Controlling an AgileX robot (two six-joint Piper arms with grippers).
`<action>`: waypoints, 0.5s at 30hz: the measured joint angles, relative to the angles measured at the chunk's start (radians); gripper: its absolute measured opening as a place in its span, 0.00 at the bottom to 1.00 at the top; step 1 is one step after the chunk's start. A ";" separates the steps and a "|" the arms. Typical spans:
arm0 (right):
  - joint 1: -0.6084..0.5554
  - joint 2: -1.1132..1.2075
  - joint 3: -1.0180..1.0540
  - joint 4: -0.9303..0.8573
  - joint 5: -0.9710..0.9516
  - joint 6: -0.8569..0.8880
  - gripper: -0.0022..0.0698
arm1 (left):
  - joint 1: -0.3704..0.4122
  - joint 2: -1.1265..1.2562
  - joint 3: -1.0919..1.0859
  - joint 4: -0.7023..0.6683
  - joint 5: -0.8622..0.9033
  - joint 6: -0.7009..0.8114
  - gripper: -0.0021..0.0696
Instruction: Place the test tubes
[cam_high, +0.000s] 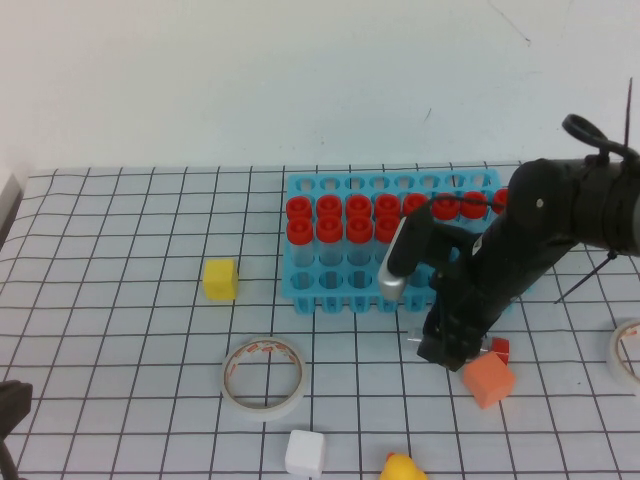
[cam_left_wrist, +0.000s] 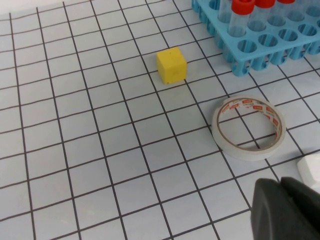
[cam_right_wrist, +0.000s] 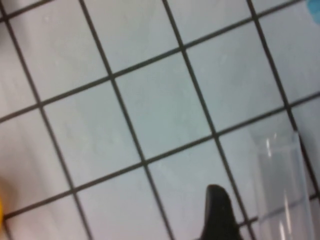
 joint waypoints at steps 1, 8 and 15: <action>0.001 0.004 -0.001 0.002 -0.011 -0.016 0.61 | 0.000 0.000 0.000 0.000 0.000 0.000 0.03; 0.006 0.045 -0.002 0.007 -0.040 -0.059 0.61 | 0.000 0.000 0.000 0.000 0.000 0.000 0.03; 0.006 0.065 -0.009 0.005 -0.046 -0.078 0.56 | 0.000 0.000 0.000 0.000 0.000 0.000 0.03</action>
